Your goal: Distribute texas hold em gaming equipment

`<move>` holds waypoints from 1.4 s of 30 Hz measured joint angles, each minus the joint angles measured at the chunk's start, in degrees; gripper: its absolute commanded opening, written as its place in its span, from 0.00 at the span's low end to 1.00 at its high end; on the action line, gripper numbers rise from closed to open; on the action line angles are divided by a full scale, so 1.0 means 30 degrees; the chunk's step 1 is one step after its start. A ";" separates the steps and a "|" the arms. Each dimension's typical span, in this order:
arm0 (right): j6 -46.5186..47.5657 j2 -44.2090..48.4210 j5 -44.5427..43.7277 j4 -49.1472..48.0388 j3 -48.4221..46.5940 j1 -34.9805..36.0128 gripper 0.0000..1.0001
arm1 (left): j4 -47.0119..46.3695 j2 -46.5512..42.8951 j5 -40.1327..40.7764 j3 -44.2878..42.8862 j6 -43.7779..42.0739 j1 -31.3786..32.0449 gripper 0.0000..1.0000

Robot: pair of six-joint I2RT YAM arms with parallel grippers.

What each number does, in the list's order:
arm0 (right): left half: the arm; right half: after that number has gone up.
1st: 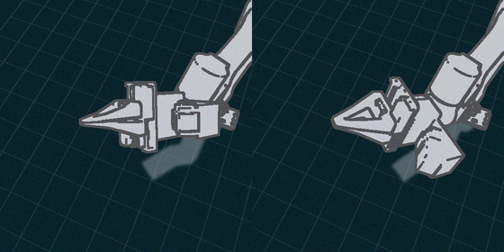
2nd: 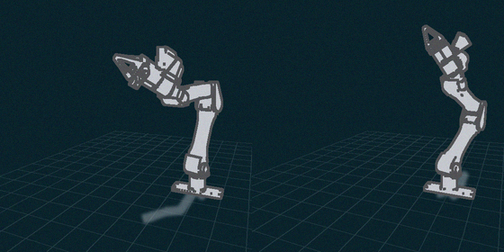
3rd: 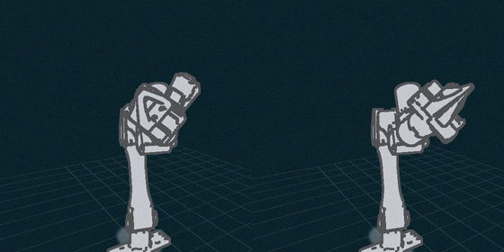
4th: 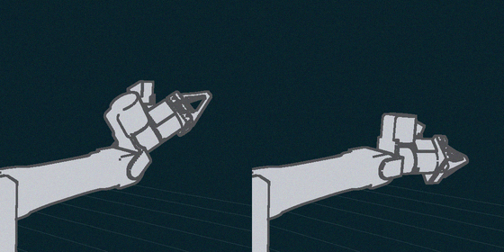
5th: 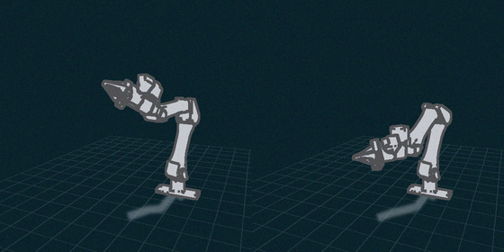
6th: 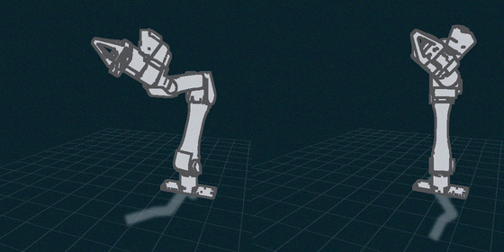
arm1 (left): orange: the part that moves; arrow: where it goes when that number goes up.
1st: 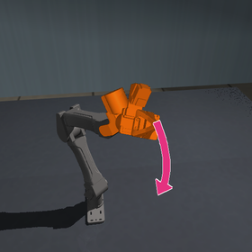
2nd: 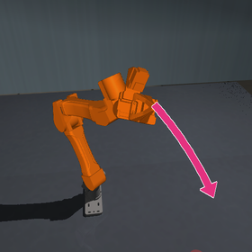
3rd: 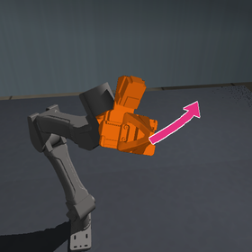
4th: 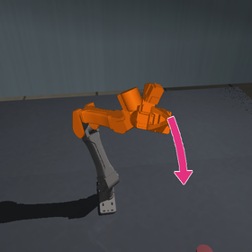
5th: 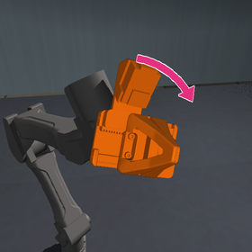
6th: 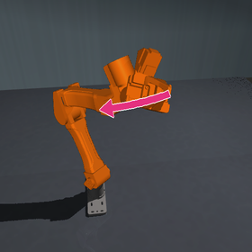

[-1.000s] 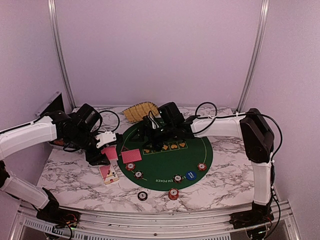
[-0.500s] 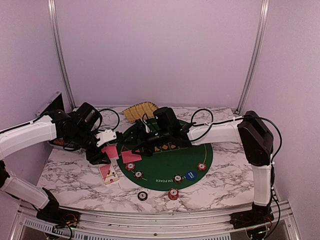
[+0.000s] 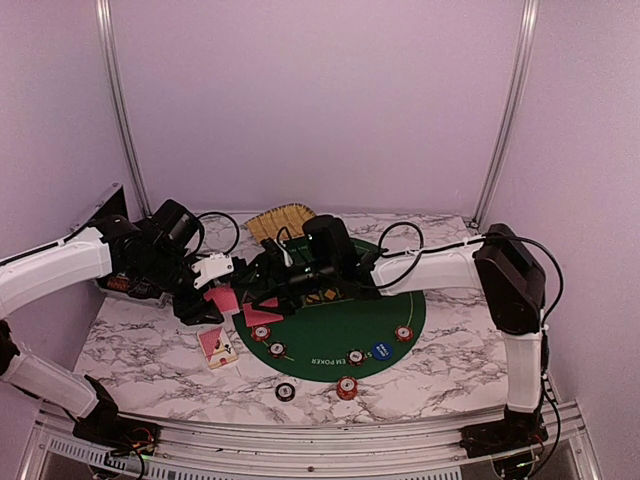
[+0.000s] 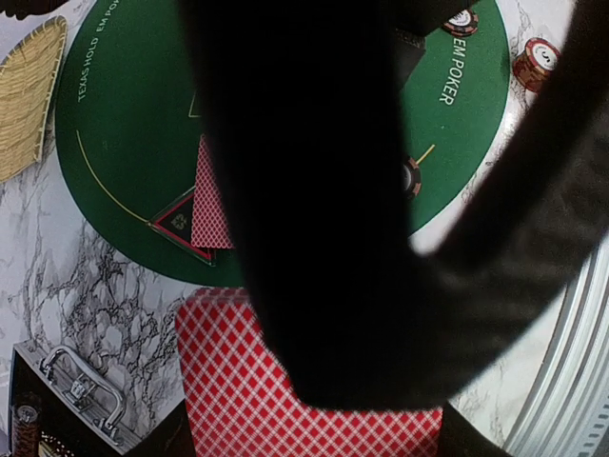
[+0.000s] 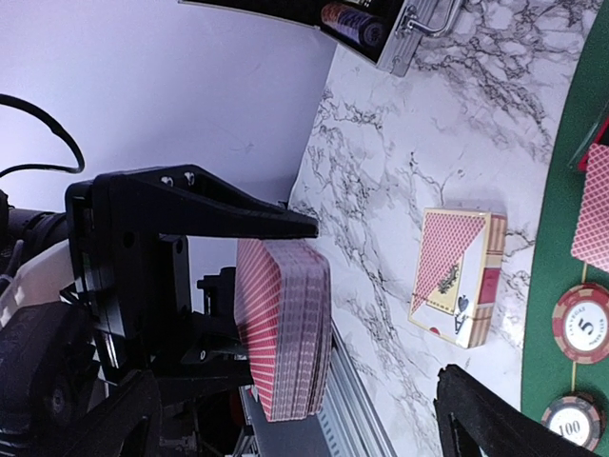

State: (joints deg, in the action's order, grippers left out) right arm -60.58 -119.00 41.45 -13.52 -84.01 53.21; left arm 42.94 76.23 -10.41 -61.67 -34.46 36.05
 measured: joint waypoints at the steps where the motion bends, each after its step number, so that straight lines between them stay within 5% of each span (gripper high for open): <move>1: -0.0087 -0.0015 0.0073 -0.0080 -0.0007 0.0087 0.97 | 0.0000 0.0007 -0.0029 -0.0080 0.0022 0.0000 0.00; 42: -0.2426 -0.4911 0.1173 -0.1814 -0.4626 0.1144 0.86 | 0.0182 0.0022 -0.0590 -0.0634 0.0197 0.0000 0.00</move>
State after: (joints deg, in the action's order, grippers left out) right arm -67.85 -133.73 44.97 -18.96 -97.89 56.64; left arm 43.48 76.29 -12.19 -63.57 -33.87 36.05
